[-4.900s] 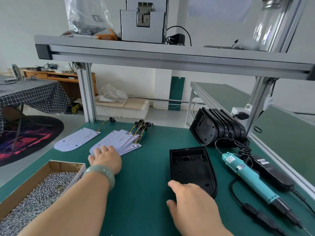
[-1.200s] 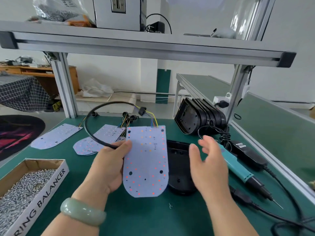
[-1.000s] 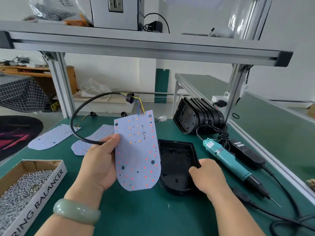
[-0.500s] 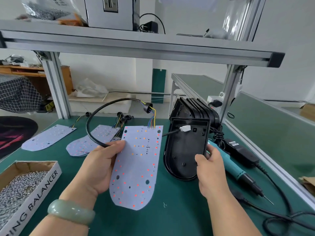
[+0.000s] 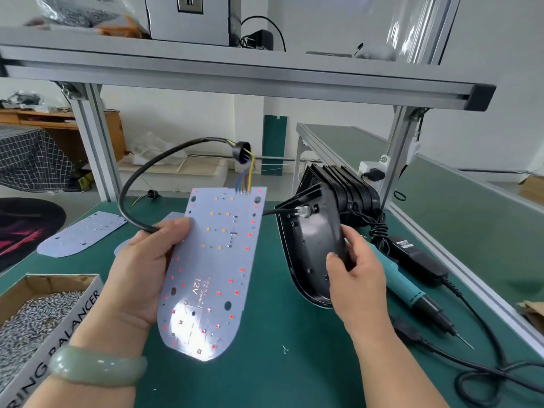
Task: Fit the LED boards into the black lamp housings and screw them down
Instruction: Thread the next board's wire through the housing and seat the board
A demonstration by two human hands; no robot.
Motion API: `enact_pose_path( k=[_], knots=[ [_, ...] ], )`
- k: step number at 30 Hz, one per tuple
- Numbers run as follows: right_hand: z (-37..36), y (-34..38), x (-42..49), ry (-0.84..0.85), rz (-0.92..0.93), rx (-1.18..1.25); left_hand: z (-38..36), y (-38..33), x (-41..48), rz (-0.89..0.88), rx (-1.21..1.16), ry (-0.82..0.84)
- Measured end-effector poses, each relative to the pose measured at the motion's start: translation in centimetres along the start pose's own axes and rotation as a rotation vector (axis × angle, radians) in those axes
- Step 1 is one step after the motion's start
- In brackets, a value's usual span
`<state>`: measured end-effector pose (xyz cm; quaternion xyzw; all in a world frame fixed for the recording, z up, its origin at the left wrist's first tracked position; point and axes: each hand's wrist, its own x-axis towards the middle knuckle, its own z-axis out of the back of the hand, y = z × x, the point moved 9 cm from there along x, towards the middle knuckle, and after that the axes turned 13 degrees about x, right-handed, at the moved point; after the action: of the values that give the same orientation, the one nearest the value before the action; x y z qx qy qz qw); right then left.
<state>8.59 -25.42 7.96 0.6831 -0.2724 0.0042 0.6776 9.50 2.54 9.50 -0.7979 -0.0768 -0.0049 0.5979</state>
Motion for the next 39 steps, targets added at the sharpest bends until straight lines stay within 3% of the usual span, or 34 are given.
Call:
enact_pose_path(
  k=[2, 4, 8, 12, 18, 23, 26, 29, 31, 35, 39],
  knots=[
    [0.3, -0.6, -0.1, -0.059, -0.078, 0.195, -0.1, 0.5, 0.0, 0.029, 0.034, -0.010],
    [0.0, -0.7, -0.1, -0.043, -0.098, 0.229, -0.6, 0.8, -0.1, 0.049, 0.031, 0.001],
    [-1.6, -0.8, -0.5, 0.077, -0.141, 0.259, -1.3, 1.1, -0.1, 0.017, 0.003, -0.001],
    [-4.8, -1.0, -2.2, 0.236, -0.193, 0.326, -3.0, 1.6, -0.2, -0.027, 0.124, 0.084],
    [-6.9, -2.5, -4.0, 0.194, -0.414, 0.585, -4.1, 2.3, -0.1, 0.014, 0.078, 0.224],
    [-7.8, -3.1, -5.0, 0.188, -0.473, 0.611, -1.2, 1.8, 0.3, -0.060, 0.462, -0.133],
    [-7.7, -3.3, -5.0, 0.144, -0.454, 0.650, -0.5, 1.3, 0.4, -0.122, 0.658, -0.210],
    [-7.8, -2.8, -4.9, 0.132, -0.436, 0.699, -0.1, 1.8, 0.5, -0.062, 0.626, -0.258],
    [-7.9, -3.0, -4.9, 0.143, -0.456, 0.716, -0.5, 2.6, 0.4, 0.019, 0.471, -0.204],
    [-8.5, -3.7, -5.3, 0.197, -0.520, 0.723, -3.0, 4.2, -0.2, 0.209, 0.291, 0.128],
    [-8.6, -3.9, -4.7, 0.286, -0.585, 0.773, -2.8, 4.2, -0.1, 0.194, 0.260, 0.132]
  ],
)
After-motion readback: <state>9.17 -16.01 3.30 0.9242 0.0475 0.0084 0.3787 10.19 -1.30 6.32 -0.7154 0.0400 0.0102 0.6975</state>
